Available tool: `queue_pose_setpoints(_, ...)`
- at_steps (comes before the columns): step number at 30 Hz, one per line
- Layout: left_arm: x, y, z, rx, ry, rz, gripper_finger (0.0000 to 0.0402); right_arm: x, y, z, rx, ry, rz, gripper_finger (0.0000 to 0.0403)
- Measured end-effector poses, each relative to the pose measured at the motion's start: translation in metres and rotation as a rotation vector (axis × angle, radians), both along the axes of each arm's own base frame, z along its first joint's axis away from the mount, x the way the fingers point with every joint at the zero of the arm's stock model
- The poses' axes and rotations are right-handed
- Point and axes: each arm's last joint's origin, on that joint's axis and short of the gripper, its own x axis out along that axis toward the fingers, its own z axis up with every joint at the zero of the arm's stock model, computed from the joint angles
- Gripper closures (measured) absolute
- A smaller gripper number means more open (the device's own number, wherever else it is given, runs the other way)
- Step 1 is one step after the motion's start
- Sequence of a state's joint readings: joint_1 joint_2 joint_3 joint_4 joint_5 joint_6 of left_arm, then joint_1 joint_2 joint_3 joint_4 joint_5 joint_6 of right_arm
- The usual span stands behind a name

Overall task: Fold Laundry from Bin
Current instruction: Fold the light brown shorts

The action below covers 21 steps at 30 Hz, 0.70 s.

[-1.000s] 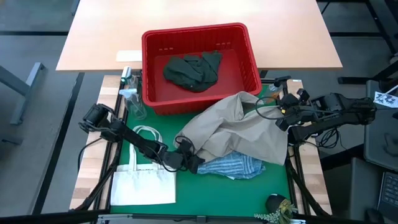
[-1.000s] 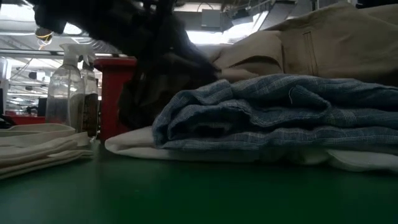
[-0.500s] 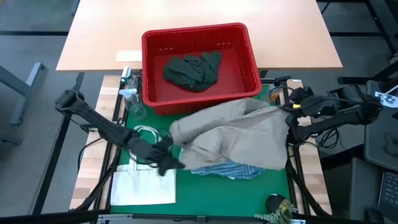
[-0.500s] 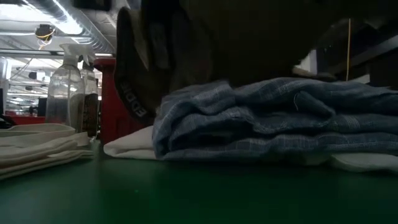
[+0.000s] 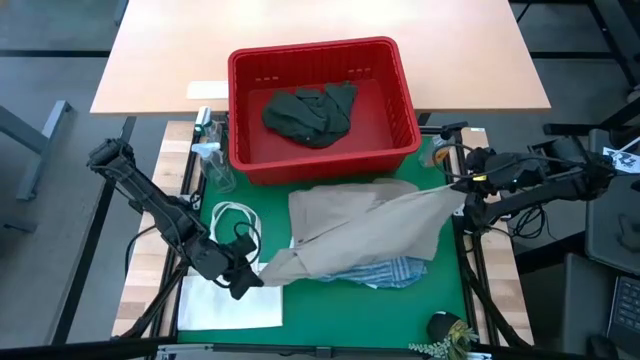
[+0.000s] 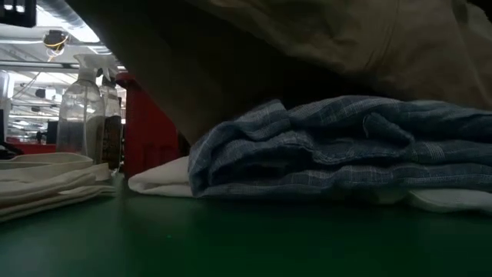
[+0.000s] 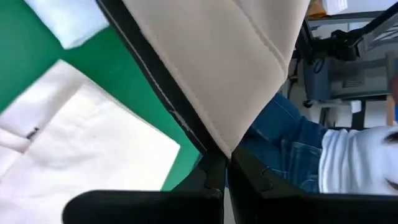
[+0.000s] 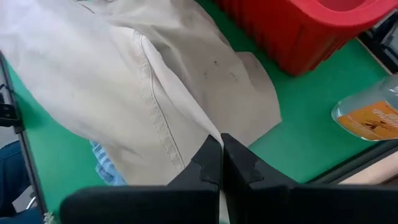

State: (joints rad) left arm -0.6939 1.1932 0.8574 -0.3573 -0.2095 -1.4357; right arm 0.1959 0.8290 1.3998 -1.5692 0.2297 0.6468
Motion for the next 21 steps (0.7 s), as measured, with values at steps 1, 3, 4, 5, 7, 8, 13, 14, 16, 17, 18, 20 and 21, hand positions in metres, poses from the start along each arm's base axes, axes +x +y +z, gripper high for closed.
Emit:
queue_pose_setpoints(1, 0.001, 0.001, -0.001, 0.01, -0.002, 0.0, 0.0401, 0.001, 0.0, 0.0, -0.005, 0.005, -0.003, 0.0402)
queue_pose_setpoints(3, 0.003, 0.002, -0.001, 0.025, -0.006, -0.003, 0.0401, 0.003, 0.0, -0.001, -0.012, 0.01, -0.007, 0.0402)
queue_pose_setpoints(4, 0.003, 0.003, -0.001, 0.034, -0.008, -0.005, 0.0401, 0.004, 0.0, -0.001, -0.014, 0.017, -0.008, 0.0402)
queue_pose_setpoints(5, 0.004, 0.004, -0.001, 0.044, -0.011, -0.01, 0.0401, 0.006, 0.001, -0.001, -0.016, 0.024, -0.008, 0.0402)
queue_pose_setpoints(7, 0.005, 0.005, -0.001, 0.061, -0.019, -0.019, 0.0401, 0.009, 0.001, -0.002, -0.019, 0.034, -0.007, 0.0402)
queue_pose_setpoints(8, 0.005, 0.006, -0.001, 0.068, -0.022, -0.021, 0.0401, 0.011, 0.002, -0.002, -0.02, 0.039, -0.006, 0.0401)
queue_pose_setpoints(13, 0.006, 0.007, -0.001, 0.085, -0.029, -0.031, 0.0401, 0.02, 0.003, -0.004, -0.046, 0.075, 0.019, 0.0364)
queue_pose_setpoints(14, 0.006, 0.007, -0.001, 0.085, -0.029, -0.032, 0.0401, 0.022, 0.004, -0.005, -0.06, 0.082, 0.024, 0.0351)
queue_pose_setpoints(16, 0.006, 0.007, -0.001, 0.085, -0.029, -0.031, 0.0401, 0.025, 0.004, -0.005, -0.089, 0.09, 0.016, 0.0324)
queue_pose_setpoints(17, 0.006, 0.007, -0.001, 0.085, -0.029, -0.031, 0.0401, 0.027, 0.003, -0.006, -0.111, 0.092, 0.004, 0.031)
queue_pose_setpoints(18, 0.006, 0.007, -0.001, 0.085, -0.029, -0.031, 0.0401, 0.029, 0.003, -0.006, -0.136, 0.093, -0.01, 0.0298)
queue_pose_setpoints(20, 0.006, 0.007, -0.001, 0.086, -0.03, -0.029, 0.0401, 0.03, 0.002, -0.006, -0.181, 0.091, -0.035, 0.0277)
queue_pose_setpoints(21, 0.006, 0.007, -0.001, 0.087, -0.03, -0.028, 0.0401, 0.03, 0.001, -0.006, -0.194, 0.089, -0.042, 0.0269)
